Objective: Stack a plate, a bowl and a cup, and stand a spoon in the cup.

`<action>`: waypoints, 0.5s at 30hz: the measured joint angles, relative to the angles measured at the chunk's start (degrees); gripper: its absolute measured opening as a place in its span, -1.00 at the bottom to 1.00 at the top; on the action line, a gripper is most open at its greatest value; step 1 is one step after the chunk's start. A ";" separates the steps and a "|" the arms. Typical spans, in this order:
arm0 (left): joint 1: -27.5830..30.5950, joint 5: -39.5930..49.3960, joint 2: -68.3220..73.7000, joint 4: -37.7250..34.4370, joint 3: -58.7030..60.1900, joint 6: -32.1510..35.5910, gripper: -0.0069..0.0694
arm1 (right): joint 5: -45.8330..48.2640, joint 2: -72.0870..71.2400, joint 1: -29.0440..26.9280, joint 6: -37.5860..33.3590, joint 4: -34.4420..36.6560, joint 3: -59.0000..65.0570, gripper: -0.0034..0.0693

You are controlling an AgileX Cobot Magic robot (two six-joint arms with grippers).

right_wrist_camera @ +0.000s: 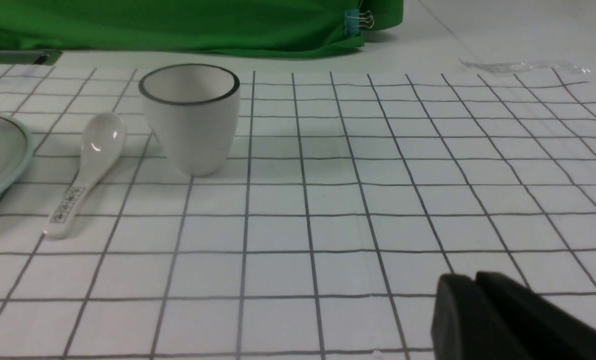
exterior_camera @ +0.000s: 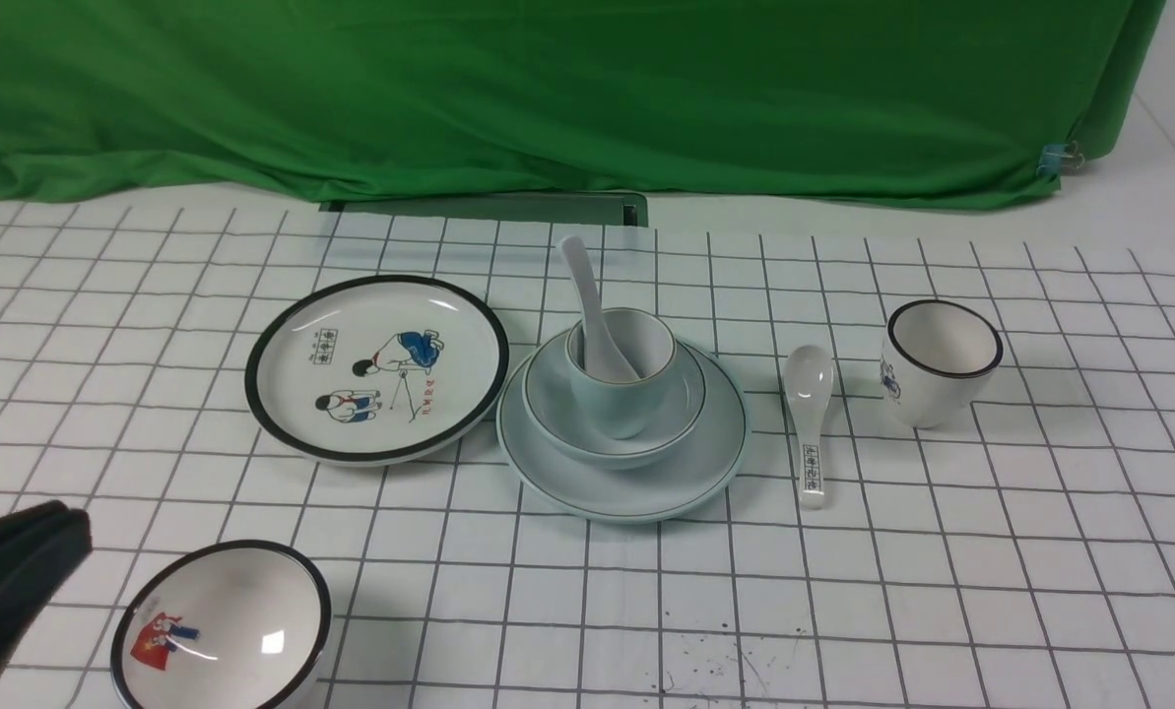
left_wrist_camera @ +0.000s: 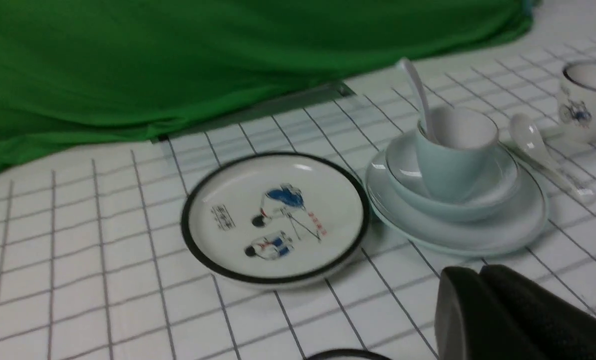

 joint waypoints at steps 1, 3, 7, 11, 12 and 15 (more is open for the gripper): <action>2.07 -2.67 -1.35 -0.38 1.91 0.00 -0.89 | 0.00 0.00 0.00 0.00 0.00 0.00 -0.70; 6.02 -5.80 -3.70 -1.55 4.99 0.00 -0.89 | 0.00 0.00 0.00 0.00 0.00 0.00 -0.68; 14.19 -8.26 -10.20 -3.35 11.90 0.00 -0.89 | 0.00 0.00 0.00 0.00 0.00 0.00 -0.65; 20.31 -8.07 -14.86 -4.58 16.38 0.12 -0.89 | 0.00 0.00 0.00 0.00 0.00 0.00 -0.62; 21.23 -8.14 -15.03 -4.77 17.14 0.20 -0.89 | 0.00 0.00 0.00 0.00 0.00 0.00 -0.62; 22.79 -8.06 -15.23 -5.81 19.75 0.25 -0.89 | 0.06 0.00 0.00 0.00 0.00 0.00 -0.61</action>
